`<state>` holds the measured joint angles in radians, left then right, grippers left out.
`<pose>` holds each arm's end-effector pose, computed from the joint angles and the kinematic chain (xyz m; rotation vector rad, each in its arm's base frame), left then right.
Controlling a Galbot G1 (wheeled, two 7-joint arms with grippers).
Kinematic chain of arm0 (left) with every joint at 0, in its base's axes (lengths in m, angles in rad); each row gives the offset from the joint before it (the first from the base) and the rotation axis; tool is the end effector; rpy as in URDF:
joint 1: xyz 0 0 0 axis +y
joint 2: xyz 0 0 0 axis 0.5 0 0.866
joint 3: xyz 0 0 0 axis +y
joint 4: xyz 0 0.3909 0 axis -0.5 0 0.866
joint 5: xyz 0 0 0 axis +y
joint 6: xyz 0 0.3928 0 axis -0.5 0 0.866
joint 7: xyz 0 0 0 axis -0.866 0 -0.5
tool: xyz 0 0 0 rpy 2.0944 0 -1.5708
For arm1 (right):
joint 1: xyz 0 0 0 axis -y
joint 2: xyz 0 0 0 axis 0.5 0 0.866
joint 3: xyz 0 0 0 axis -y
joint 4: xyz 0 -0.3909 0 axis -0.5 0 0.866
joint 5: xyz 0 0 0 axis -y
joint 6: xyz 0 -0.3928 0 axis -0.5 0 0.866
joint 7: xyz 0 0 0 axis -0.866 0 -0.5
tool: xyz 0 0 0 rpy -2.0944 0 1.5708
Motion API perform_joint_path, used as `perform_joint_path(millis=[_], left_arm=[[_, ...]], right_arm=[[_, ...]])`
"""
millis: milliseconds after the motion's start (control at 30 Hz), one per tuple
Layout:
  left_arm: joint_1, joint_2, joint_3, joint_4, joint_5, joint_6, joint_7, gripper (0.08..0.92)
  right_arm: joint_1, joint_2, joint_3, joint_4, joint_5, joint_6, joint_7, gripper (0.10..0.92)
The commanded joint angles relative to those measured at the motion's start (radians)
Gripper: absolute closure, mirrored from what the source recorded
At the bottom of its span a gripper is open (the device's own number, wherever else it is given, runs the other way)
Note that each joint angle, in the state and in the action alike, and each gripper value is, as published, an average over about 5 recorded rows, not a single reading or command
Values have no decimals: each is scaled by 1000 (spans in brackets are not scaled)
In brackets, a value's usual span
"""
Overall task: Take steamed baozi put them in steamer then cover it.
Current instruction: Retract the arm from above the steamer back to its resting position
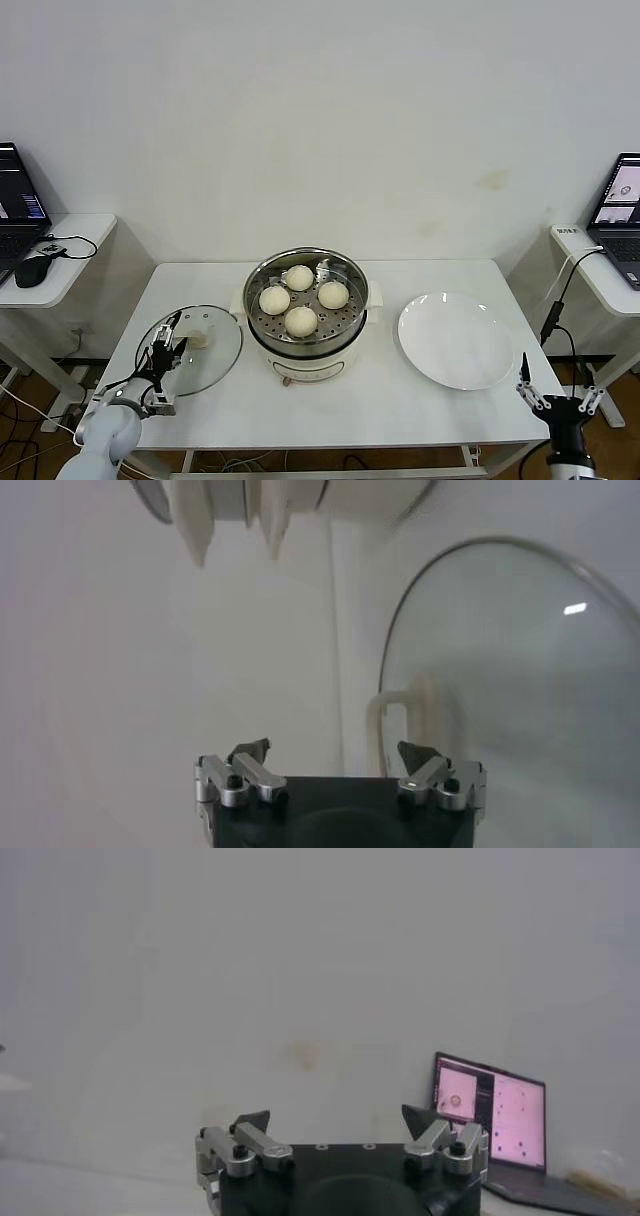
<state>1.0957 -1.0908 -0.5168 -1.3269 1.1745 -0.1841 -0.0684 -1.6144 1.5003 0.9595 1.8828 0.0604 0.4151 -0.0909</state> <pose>0.3598 0.2220 -0.4500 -0.3237 -2.0852 -2.2104 0.1469 -0.1765 -0.4001 0.3477 2.9227 -0.3989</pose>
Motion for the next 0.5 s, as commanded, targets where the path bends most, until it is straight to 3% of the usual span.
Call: perform_joint_path(millis=[33,500], left_arm=[[-75,1,11,72,5,2,7,177],[-106,-12,19,119,-6,1,11,177]], right_arm=[[-3,9,-1,-10,-5,6,1,203],[1,18,-17,-22,-21,6,-1,202]])
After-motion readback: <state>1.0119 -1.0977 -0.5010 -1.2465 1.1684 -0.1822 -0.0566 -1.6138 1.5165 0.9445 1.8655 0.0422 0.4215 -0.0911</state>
